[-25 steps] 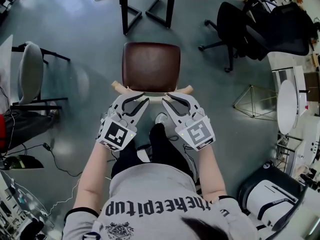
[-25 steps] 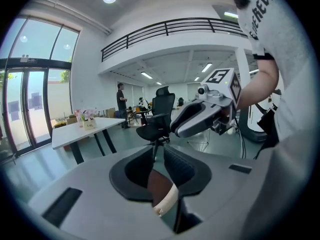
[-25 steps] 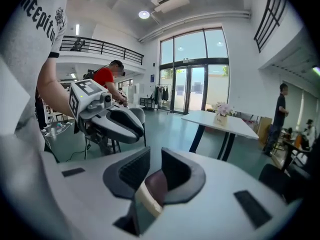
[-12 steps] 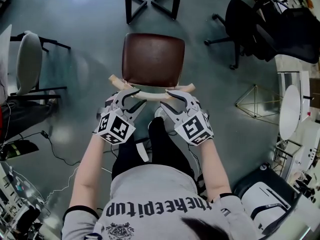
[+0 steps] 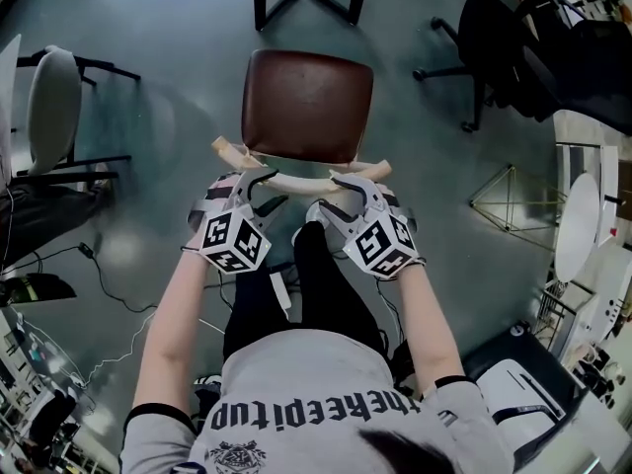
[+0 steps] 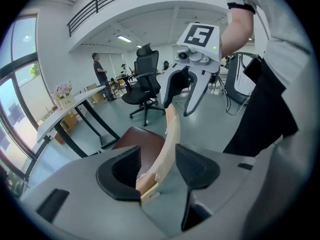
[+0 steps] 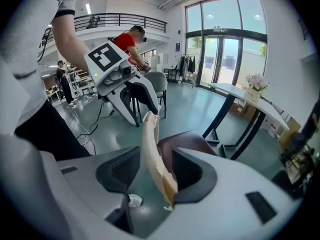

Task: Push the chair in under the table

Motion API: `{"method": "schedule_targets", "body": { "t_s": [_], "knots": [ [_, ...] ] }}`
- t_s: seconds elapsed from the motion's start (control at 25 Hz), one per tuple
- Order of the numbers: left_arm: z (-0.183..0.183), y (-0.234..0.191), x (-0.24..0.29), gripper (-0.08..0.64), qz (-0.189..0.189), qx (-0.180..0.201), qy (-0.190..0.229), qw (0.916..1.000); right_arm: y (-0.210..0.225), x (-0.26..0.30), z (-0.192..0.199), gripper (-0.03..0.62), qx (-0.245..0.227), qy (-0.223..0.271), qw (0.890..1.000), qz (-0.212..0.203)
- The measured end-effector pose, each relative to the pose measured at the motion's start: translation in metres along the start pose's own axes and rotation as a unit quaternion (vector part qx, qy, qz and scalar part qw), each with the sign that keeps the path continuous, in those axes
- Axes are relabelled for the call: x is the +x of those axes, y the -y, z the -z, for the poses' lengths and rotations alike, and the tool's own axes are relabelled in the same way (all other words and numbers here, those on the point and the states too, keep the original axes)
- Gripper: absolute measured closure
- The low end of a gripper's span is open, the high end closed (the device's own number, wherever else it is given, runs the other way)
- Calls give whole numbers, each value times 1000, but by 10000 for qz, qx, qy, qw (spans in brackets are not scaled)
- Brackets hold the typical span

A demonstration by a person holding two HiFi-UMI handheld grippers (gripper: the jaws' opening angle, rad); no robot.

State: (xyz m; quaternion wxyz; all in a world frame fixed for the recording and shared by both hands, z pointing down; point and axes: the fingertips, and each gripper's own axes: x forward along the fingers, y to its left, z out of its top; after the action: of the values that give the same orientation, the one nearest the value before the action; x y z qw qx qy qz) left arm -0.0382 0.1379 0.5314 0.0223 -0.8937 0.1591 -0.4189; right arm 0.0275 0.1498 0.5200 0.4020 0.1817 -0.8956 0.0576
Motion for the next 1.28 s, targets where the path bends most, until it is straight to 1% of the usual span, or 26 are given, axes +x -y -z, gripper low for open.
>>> {"method": "schedule_targets", "body": {
  "t_s": [0.12, 0.48, 0.64, 0.84, 0.96, 1.04, 1.28],
  "knots": [
    [7, 4, 9, 342, 54, 125, -173, 9998, -1, 6, 10, 393, -56, -128, 9999, -53],
    [26, 8, 27, 337, 127, 229, -538, 9982, -1, 21, 34, 364, -300, -508, 9981, -153],
    [37, 3, 31, 337, 115, 178, -718, 9972, 1, 27, 42, 359, -387, -662, 9970, -146],
    [39, 2, 34, 334, 173, 96, -725, 9972, 1, 36, 52, 356, -488, -865, 9949, -151],
    [39, 2, 34, 328, 199, 51, -714, 9972, 5, 40, 53, 356, -546, -951, 9940, -27],
    [39, 2, 35, 322, 216, 30, -744, 9970, 7, 42, 53, 381, -643, -1009, 9928, 20],
    [41, 1, 37, 319, 308, 15, -836, 9960, 5, 44, 52, 403, -919, -1020, 9905, -42]
  ]
}}
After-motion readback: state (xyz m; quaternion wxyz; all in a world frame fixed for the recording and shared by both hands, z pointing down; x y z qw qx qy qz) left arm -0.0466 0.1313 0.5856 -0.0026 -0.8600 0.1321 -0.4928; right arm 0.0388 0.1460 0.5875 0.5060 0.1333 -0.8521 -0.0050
